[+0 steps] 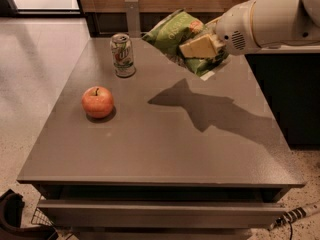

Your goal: Move green jalapeno chip bag near apple

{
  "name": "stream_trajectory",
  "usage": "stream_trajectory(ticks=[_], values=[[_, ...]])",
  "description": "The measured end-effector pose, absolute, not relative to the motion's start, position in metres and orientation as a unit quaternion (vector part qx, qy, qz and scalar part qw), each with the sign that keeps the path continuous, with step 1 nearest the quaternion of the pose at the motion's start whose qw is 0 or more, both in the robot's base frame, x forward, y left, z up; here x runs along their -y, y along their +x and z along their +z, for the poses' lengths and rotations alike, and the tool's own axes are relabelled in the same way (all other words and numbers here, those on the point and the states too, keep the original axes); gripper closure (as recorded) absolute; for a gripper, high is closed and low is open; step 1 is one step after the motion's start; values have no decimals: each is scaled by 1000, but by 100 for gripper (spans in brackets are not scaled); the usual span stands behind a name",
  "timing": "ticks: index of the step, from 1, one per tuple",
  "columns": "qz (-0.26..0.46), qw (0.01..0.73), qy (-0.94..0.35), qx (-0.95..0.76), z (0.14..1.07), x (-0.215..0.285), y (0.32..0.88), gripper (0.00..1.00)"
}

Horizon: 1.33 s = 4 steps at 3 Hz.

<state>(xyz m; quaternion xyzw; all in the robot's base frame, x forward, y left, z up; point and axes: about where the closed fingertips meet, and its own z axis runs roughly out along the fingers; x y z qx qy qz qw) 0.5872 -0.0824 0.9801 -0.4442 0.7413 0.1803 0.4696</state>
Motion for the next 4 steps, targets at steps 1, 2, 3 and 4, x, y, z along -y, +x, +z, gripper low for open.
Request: stream_trajectory(ticks=[1, 2, 3, 4], values=[[167, 458, -487, -724, 973, 66, 553, 100], [154, 437, -537, -705, 960, 54, 528, 100], [163, 412, -583, -681, 947, 42, 517, 100], [185, 378, -625, -658, 932, 31, 514, 100]])
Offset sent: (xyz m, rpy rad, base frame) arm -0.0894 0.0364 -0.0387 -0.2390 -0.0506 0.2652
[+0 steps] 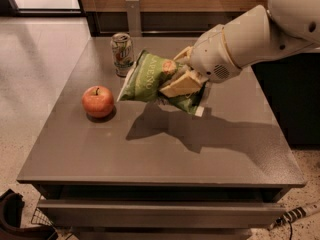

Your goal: Move green jalapeno chip bag near apple

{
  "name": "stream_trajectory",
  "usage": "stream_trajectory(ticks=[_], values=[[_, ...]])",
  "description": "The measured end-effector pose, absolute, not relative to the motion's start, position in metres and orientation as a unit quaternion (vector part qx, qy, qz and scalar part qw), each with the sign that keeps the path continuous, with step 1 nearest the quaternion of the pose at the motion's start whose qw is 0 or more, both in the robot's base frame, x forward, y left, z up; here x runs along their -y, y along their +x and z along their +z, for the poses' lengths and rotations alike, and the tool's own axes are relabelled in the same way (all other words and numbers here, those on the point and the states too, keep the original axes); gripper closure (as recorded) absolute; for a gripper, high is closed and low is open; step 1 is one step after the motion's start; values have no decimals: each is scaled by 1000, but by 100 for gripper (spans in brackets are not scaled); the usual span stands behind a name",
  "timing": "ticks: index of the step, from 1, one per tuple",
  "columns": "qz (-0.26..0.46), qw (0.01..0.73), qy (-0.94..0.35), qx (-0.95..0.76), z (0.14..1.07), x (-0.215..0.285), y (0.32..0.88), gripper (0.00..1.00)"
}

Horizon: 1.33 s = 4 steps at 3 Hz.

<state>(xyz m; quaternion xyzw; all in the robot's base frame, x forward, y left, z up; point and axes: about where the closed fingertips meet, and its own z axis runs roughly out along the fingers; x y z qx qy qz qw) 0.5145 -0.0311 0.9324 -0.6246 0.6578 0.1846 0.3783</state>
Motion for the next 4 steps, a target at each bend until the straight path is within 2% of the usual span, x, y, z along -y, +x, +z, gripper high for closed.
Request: stream_trajectory(ticks=[1, 4], values=[[211, 342, -663, -631, 921, 19, 510, 97], [208, 344, -664, -630, 924, 15, 508, 28]])
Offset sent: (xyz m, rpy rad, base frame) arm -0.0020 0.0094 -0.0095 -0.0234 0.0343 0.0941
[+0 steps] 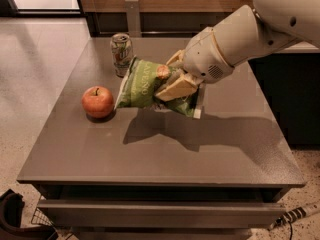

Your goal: Move green jalapeno chip bag near apple

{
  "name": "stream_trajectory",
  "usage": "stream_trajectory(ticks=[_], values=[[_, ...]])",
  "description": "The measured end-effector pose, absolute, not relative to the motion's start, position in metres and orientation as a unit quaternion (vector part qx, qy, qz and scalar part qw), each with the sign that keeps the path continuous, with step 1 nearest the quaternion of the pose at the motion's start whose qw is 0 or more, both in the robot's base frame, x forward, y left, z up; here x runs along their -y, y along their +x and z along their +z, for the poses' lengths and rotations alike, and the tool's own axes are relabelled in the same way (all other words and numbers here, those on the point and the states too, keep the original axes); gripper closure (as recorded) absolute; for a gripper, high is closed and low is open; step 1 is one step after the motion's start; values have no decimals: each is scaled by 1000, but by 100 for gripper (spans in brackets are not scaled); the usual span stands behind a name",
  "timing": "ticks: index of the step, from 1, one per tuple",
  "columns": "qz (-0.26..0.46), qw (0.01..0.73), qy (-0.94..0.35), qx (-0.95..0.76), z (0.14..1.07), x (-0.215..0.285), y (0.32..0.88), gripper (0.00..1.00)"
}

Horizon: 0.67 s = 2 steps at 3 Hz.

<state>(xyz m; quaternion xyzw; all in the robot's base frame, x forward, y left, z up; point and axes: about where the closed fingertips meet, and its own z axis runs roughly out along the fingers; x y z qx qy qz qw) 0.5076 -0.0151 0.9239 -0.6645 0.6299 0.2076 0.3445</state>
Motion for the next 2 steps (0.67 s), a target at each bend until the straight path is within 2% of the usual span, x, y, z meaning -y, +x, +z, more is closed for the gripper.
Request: stream_trajectory(ticks=[1, 2], values=[[207, 344, -666, -629, 925, 13, 506, 4], [207, 344, -667, -628, 925, 12, 506, 0]])
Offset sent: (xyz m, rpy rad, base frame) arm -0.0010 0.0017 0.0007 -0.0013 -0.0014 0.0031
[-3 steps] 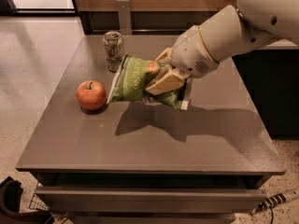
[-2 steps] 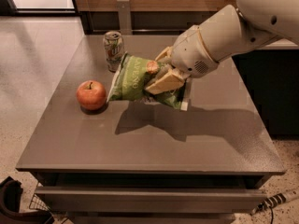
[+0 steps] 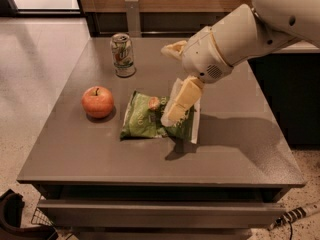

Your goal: Move green jalapeno chip bag near apple

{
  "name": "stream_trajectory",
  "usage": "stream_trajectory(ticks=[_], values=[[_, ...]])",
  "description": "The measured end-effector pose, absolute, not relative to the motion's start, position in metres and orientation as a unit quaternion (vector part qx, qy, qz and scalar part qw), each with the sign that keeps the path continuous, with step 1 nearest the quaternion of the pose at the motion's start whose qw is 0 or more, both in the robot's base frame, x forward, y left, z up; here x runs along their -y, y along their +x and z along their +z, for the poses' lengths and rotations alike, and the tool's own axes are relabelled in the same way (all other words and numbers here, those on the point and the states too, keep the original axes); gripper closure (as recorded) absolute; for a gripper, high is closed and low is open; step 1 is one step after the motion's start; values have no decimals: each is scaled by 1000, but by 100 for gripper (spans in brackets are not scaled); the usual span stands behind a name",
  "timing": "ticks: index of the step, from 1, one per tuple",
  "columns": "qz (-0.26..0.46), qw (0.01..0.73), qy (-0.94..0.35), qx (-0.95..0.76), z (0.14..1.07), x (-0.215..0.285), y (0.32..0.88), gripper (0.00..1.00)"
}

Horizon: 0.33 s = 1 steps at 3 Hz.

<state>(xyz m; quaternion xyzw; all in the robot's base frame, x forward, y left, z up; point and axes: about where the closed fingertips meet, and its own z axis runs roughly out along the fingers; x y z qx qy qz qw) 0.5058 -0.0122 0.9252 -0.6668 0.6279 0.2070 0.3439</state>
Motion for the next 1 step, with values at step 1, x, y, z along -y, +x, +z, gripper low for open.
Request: stream_trajectory(ticks=[1], values=[[207, 344, -667, -628, 925, 12, 506, 0]])
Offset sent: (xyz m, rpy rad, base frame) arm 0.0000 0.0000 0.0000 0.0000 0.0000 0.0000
